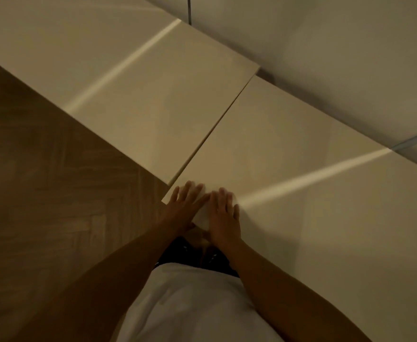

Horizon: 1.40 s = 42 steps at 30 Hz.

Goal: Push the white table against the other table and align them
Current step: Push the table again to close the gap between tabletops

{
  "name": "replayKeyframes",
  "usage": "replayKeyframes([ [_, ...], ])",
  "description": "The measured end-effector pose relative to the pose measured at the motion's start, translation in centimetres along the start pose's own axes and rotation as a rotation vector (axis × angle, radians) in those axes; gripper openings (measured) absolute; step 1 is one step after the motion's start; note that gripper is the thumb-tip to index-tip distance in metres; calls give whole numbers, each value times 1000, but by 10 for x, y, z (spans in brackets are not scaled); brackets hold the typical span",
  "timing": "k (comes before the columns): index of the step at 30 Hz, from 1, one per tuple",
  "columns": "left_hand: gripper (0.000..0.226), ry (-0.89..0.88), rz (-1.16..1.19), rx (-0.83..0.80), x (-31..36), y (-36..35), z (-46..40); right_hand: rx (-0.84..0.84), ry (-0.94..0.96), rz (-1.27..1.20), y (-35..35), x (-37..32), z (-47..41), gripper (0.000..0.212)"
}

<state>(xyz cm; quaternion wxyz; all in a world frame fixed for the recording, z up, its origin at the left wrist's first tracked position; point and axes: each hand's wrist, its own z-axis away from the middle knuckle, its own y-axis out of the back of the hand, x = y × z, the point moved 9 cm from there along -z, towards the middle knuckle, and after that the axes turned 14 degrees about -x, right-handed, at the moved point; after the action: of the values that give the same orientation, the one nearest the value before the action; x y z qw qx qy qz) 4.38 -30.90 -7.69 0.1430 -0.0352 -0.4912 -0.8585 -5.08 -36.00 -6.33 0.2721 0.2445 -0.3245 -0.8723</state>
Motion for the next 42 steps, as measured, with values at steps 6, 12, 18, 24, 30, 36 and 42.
replayKeyframes([
  [6, 109, -222, 33, -59, -4, -8, -15, -48, -155, -54, 4, -18, -14, 128],
  [12, 92, -261, 33, -57, -6, -13, -20, 24, -241, -58, 2, -25, -23, 122],
  [18, 80, -310, 28, -40, -8, -11, -21, 25, -241, -38, 9, -28, -20, 121],
  [24, 92, -334, 28, -74, -16, -14, -29, 8, -221, -52, 8, -26, -27, 122],
  [30, 111, -349, 53, -105, -26, -1, -42, 35, -233, -64, 16, -21, -41, 127],
  [36, 114, -339, 40, -130, -29, 3, -50, 48, -204, -95, 22, -21, -46, 130],
  [42, 118, -315, 35, -109, -25, 6, -50, 6, -221, -79, 23, -20, -48, 133],
])
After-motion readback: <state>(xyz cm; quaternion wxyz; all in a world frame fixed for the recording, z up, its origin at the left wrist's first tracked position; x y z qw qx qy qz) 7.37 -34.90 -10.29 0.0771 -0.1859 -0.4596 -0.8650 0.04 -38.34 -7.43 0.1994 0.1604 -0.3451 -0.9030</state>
